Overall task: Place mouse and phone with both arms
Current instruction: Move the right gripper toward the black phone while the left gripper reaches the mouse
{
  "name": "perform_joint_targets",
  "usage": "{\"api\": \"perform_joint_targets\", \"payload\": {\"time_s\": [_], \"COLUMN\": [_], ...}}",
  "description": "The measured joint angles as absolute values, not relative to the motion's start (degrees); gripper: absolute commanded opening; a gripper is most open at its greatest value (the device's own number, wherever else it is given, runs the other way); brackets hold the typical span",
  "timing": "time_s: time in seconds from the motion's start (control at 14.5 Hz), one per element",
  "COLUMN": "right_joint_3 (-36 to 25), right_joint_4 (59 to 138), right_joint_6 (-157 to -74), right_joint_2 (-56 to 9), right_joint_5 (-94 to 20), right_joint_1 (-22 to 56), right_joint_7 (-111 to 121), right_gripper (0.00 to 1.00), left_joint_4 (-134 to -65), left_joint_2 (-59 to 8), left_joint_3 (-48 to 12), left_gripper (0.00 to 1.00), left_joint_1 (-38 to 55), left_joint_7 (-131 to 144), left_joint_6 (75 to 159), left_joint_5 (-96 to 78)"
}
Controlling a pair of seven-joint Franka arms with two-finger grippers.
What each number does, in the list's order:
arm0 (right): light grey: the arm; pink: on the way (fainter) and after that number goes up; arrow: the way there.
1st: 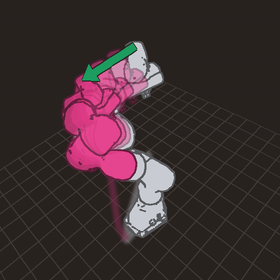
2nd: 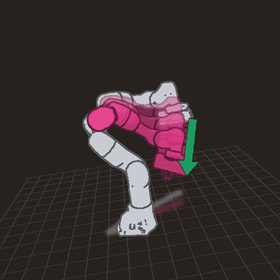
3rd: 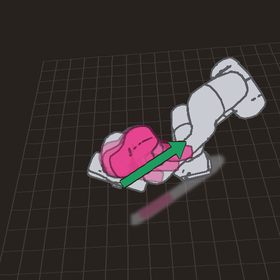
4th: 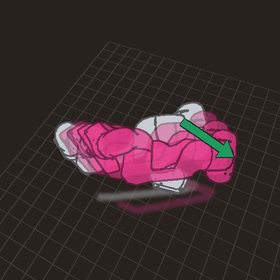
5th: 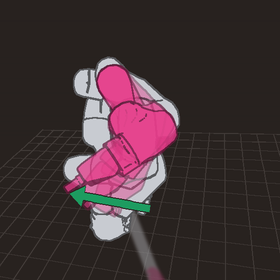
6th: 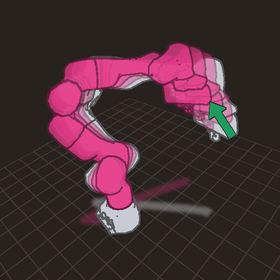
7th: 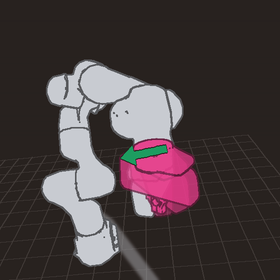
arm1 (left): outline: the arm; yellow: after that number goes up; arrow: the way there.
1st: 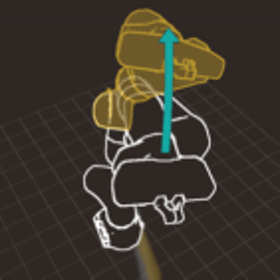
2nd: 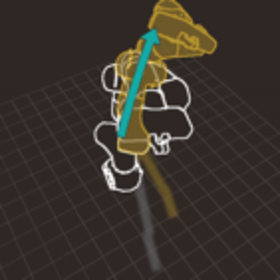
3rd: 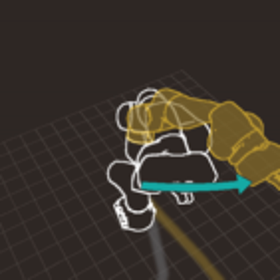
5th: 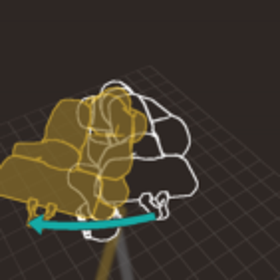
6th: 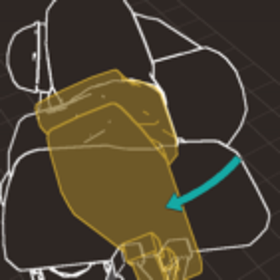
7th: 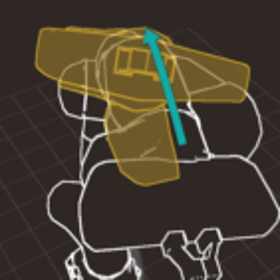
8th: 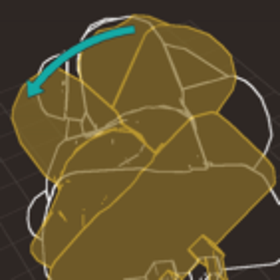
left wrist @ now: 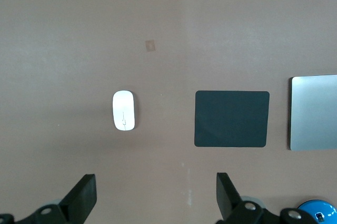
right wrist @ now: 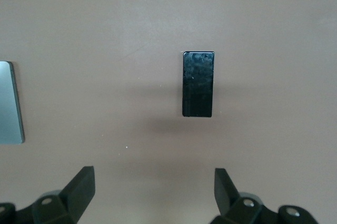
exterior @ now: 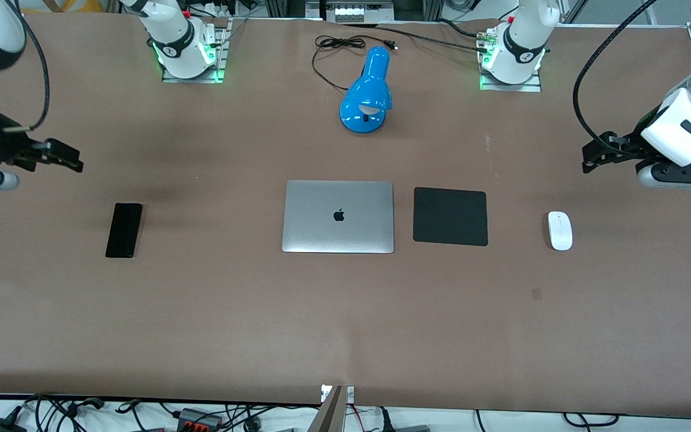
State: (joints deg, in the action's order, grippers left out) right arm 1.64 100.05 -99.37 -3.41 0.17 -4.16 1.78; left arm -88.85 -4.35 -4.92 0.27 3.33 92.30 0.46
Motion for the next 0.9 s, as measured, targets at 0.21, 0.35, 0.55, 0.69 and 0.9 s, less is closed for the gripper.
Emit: {"api": "perform_joint_targets", "payload": {"time_s": [0.21,0.35,0.55,0.69,0.9], "right_joint_3": [1.6,1.6,1.6,1.4,1.2], "right_joint_4": [100.1,100.0,100.3,101.3,103.6], "right_joint_6": [-100.7,-101.0,-102.2,-104.4,-109.4], "right_joint_2": [-5.2,-5.3,-5.5,-6.5,-9.8], "right_joint_5": [0.2,0.2,0.2,0.2,0.9], "right_joint_1": [-4.2,-4.3,-4.4,-4.5,-5.3], "right_joint_7": [1.8,1.8,1.8,1.8,1.8], "right_gripper": [1.00,1.00,1.00,1.00,1.00], "left_joint_4": [-88.9,-88.9,-89.0,-89.3,-90.2], "left_joint_2": [-4.4,-4.8,-8.1,-12.5,-19.7], "left_joint_3": [-4.5,-4.4,-4.3,-4.3,-4.2], "left_gripper": [1.00,1.00,1.00,1.00,1.00], "left_joint_1": [-0.1,-0.9,-2.1,-2.5,-5.4], "left_joint_7": [3.3,3.3,3.3,3.3,3.0], "left_joint_6": [92.1,90.7,85.1,82.4,85.7], "left_joint_5": [0.5,0.5,0.5,0.6,1.3]}}
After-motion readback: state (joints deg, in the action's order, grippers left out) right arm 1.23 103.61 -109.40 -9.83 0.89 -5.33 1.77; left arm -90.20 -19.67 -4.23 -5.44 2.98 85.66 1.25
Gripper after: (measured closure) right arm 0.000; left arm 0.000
